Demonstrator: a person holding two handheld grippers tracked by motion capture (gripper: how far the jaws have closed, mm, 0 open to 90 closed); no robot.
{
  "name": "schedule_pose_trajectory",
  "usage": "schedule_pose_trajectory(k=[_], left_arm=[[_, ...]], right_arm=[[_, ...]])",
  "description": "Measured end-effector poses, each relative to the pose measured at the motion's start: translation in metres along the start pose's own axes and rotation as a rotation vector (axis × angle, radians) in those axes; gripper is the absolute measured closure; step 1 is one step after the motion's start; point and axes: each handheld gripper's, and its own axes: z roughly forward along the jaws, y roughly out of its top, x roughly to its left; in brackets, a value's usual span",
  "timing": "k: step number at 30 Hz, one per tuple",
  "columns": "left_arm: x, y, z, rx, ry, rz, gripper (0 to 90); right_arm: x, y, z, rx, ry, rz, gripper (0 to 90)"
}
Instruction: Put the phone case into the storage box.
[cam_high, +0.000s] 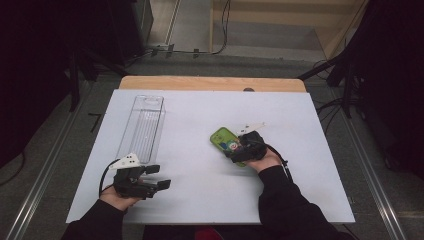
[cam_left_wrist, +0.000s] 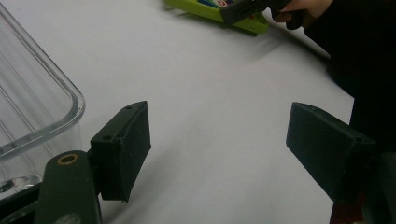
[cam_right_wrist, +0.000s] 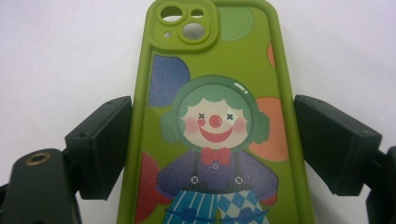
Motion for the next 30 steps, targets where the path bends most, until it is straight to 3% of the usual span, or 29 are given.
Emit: schedule_pose_trajectory(k=[19,24,30], left_arm=[[0.0,0.001,0.0,0.002,-0.01,-0.029,22.2],[0.0,0.002,0.002,0.023,-0.003,-0.034,22.2],[-0.002,0.005,0.004,0.03,-0.016,-0.063,22.2]], right_arm=[[0.005,0.01,-0.024,-0.064,0.069,0.074,14.4],[0.007,0.012,-0.032,-0.089,0.096,0.109,14.4],[0.01,0.013,-0.036,-0.104,0.096,0.138,14.4]])
